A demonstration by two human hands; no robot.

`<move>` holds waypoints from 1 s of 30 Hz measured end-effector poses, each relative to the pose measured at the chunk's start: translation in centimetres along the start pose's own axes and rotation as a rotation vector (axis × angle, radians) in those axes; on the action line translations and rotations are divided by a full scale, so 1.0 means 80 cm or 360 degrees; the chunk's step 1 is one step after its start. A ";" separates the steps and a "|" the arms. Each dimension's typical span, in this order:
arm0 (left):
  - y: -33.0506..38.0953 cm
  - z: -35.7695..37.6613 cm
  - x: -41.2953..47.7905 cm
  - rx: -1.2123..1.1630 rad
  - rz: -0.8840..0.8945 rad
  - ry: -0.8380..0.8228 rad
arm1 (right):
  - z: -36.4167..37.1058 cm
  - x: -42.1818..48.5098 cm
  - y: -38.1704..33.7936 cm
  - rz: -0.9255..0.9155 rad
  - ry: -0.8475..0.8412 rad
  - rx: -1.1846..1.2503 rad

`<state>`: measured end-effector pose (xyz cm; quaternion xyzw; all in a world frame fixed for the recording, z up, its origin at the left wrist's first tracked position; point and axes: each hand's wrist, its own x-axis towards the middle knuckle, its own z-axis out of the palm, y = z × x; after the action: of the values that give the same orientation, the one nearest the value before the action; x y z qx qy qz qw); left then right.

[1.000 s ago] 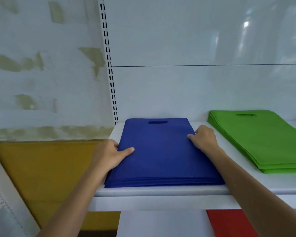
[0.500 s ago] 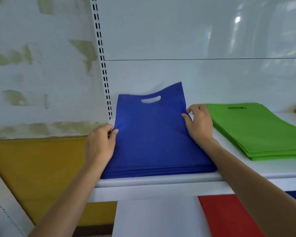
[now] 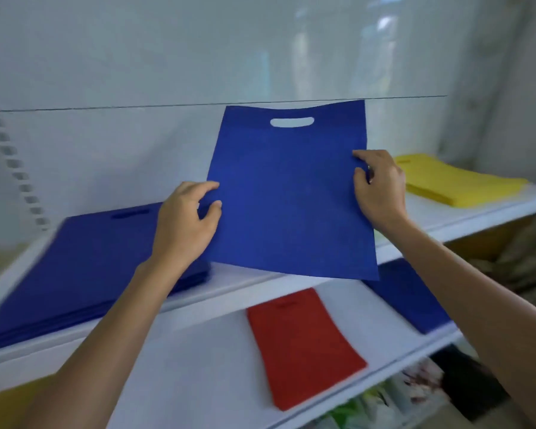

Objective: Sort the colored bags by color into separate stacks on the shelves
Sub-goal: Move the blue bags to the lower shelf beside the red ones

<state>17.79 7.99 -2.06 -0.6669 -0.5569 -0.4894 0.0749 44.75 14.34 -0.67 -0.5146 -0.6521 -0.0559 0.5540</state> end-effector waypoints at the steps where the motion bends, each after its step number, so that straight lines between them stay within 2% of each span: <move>1: 0.035 0.036 -0.001 -0.0081 0.0027 -0.0068 | -0.040 -0.002 0.037 0.0043 0.0023 -0.0108; 8: 0.253 0.272 -0.052 -0.0531 0.0261 -0.0505 | -0.288 -0.061 0.254 0.0426 0.0146 -0.0566; 15: 0.374 0.441 -0.147 -0.0747 0.0247 -0.0999 | -0.418 -0.141 0.401 0.0839 0.0071 -0.0792; 21: 0.373 0.549 -0.210 -0.0735 0.0049 -0.1360 | -0.413 -0.180 0.506 0.1103 -0.0085 -0.0785; 30: 0.326 0.702 -0.228 -0.0574 -0.0192 -0.1564 | -0.321 -0.169 0.659 0.1214 -0.0267 -0.0756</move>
<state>72.88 22.36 -32.48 -0.7869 -0.4706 -0.2104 -0.3393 98.58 14.08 -27.66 -0.8335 -0.4276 0.0461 0.3469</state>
